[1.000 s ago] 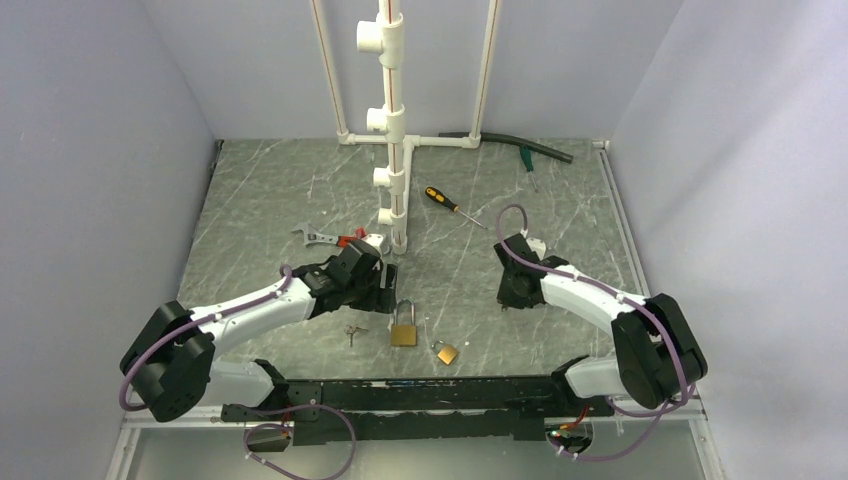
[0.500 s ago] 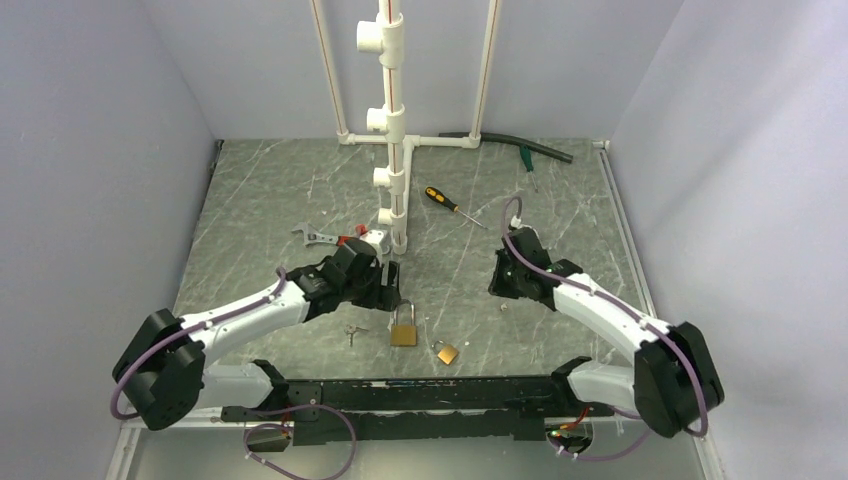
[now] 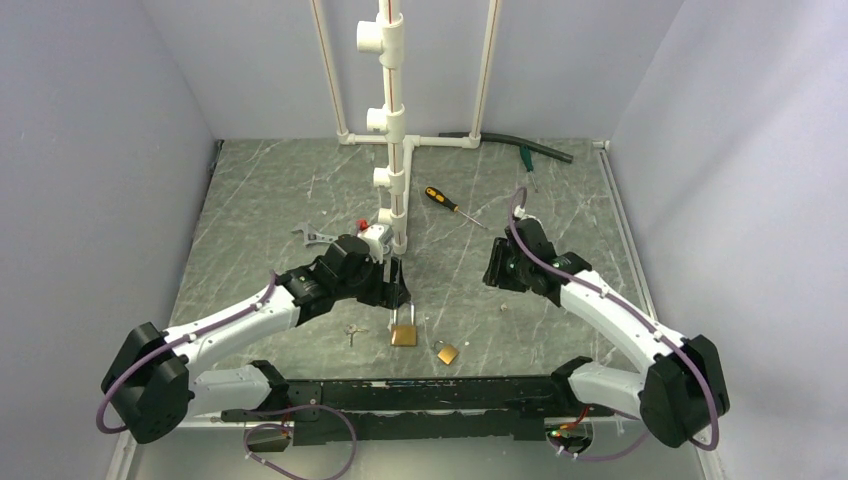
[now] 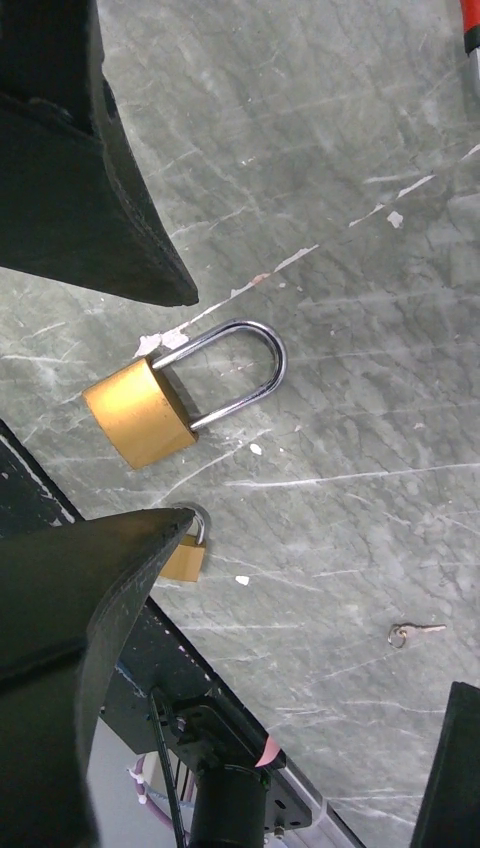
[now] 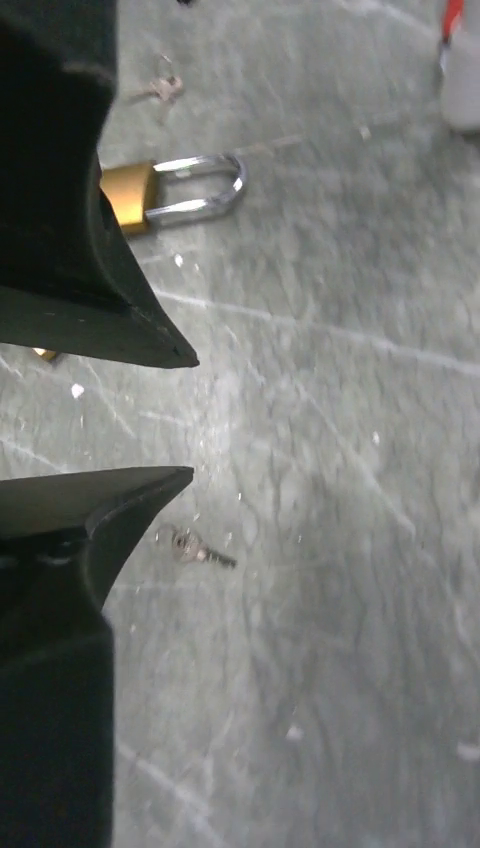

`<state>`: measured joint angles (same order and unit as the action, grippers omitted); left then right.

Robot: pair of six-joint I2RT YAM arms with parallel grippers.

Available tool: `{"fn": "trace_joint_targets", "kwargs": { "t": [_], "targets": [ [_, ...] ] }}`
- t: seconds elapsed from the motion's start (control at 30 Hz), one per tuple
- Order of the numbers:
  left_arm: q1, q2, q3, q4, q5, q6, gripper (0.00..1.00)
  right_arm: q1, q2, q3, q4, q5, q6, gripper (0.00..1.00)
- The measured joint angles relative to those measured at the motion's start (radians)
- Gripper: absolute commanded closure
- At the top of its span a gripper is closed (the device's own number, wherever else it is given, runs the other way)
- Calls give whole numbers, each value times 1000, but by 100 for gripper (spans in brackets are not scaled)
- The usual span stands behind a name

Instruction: Unlock with the key

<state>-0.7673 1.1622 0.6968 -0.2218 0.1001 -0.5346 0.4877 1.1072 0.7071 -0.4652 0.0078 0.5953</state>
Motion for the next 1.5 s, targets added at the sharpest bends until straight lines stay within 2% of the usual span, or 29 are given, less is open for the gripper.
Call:
{"fn": "trace_joint_targets", "kwargs": {
  "t": [0.1, 0.2, 0.43, 0.7, 1.07, 1.5],
  "targets": [
    [0, -3, 0, 0, 3, 0, 22, -1, 44, 42, -85, 72, 52, 21],
    [0, -3, -2, -1, 3, 2, 22, -1, 32, 25, -131, 99, 104, 19],
    [0, -3, -5, 0, 5, 18, 22, -1, 1, -50, -154, 172, 213, 36],
    [0, -2, -13, 6, 8, 21, 22, -1, 85, -117, -107, 198, 249, 42],
    [0, -2, -31, 17, 6, 20, 22, -1, 164, -120, -8, 206, 238, 60],
    [0, -35, -72, 14, -39, 21, 22, 14, 208, -83, -35, 211, 209, 63]
  ]
}}
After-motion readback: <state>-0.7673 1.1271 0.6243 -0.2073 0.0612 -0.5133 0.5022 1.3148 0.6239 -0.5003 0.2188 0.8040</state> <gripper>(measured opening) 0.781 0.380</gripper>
